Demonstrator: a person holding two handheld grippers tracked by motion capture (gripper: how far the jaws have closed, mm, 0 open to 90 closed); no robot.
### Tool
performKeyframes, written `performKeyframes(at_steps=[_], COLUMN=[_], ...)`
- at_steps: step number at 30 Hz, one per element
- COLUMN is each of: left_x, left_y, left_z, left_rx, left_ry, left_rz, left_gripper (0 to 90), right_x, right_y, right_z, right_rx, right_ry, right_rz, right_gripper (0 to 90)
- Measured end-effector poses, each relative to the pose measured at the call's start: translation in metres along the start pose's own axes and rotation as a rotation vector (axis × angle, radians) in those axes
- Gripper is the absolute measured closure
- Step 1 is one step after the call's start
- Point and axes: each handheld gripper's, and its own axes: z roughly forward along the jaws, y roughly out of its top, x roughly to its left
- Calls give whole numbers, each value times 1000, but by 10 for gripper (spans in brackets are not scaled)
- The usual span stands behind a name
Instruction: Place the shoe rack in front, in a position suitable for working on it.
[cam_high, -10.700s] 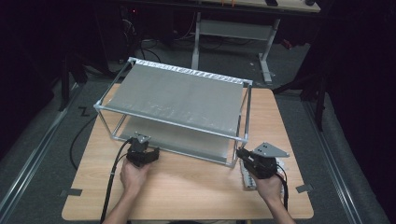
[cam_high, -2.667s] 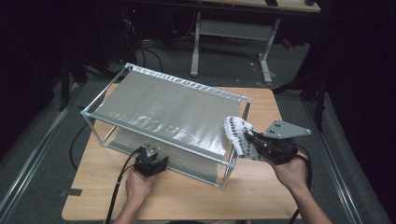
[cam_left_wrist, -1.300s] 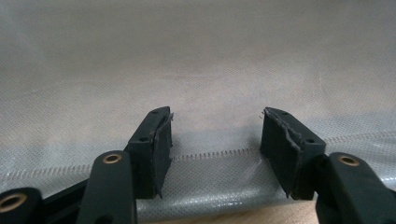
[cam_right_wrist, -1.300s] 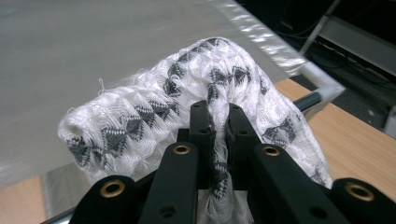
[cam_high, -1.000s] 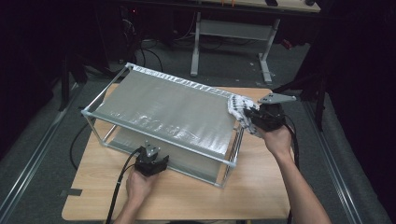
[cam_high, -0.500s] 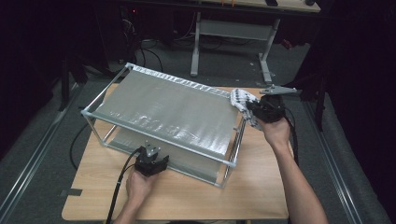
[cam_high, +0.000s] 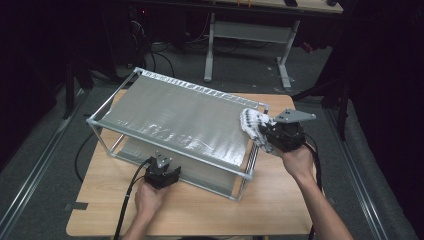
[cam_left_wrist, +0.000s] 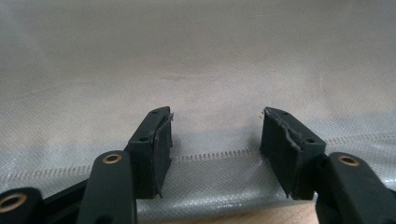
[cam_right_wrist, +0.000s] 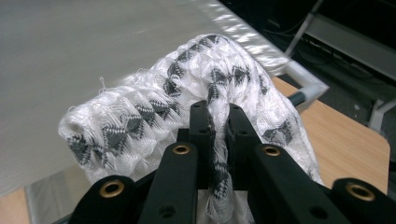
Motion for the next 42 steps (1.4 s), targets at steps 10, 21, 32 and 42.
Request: performKeyframes(at_steps=[10,21,32,42], left_x=[0,-1,-1,-1], left_y=[0,0,0,0], left_z=[0,0,0,0], left_rx=[-2,-1,-1,-1], left_ry=[1,1,2,2], left_rz=[-4,-5,-5,-5], left_gripper=[434,434,434,435], right_x=[20,37,53,54], right_y=[-16,-26,-31,-31], right_z=[-20,-38,-49,-52], right_rx=[-46,-65,-81,-74], right_ry=[53,102,145,138], right_rz=[-9,-62,-95,-119], right_gripper=[832,832,832,832])
